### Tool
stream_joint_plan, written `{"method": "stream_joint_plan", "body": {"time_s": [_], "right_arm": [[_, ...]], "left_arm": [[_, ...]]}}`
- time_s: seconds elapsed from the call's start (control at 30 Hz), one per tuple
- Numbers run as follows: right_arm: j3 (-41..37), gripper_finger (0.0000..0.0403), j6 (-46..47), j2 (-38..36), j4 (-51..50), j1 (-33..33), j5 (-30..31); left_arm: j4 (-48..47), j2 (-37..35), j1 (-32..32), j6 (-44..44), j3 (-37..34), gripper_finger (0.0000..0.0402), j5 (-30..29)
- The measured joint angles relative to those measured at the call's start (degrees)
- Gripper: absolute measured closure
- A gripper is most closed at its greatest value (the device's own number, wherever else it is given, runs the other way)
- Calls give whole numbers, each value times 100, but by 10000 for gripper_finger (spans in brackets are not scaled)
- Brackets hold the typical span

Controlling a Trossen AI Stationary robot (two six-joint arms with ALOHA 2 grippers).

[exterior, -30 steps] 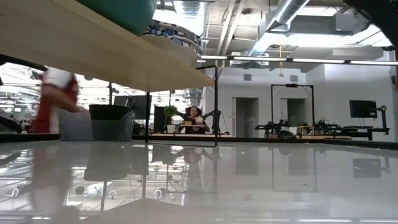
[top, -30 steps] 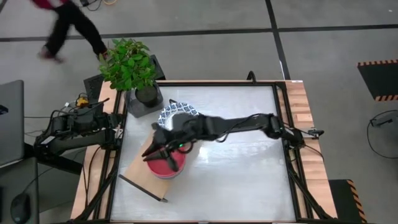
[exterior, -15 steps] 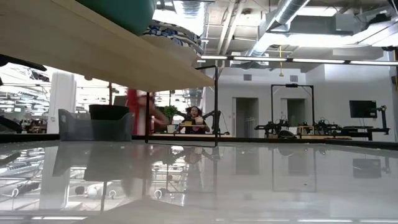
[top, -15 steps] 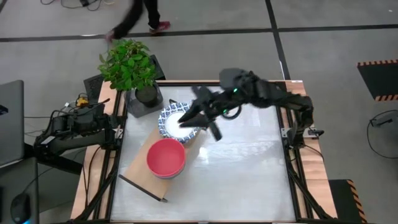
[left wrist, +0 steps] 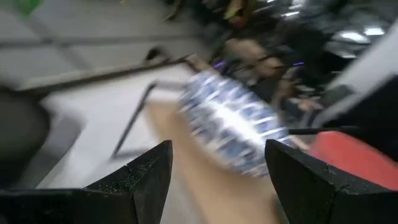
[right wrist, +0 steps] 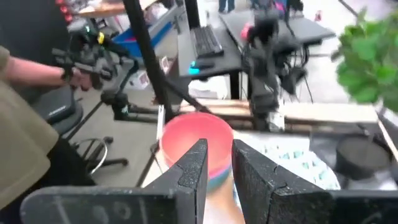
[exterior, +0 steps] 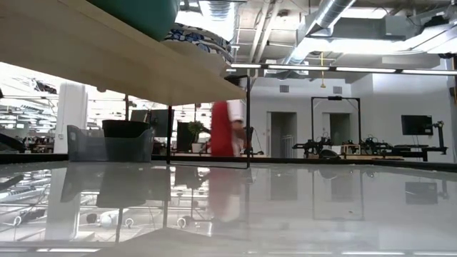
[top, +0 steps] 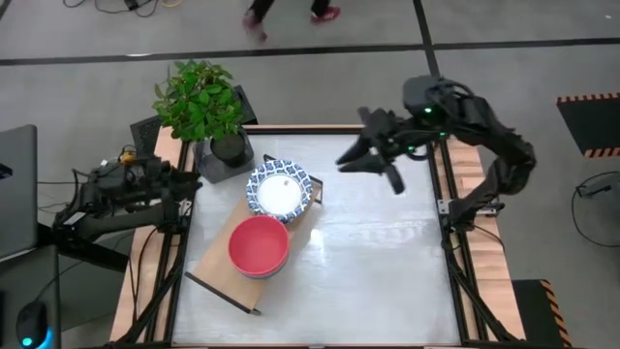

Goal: Place and stack bowls onto a shelf
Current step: Return to Home Position

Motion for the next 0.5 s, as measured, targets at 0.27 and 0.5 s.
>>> {"method": "stream_joint_plan", "body": {"time_s": [0.27, 0.5], "right_arm": [[-3074, 305, 273, -2000, 1349, -644, 19], [-6431, 305, 1195, -3990, 3887, -844, 5]], "left_arm": [[-92, -94, 0, 484, 201, 159, -581], [-505, -90, 0, 548, 213, 159, -1093]]}}
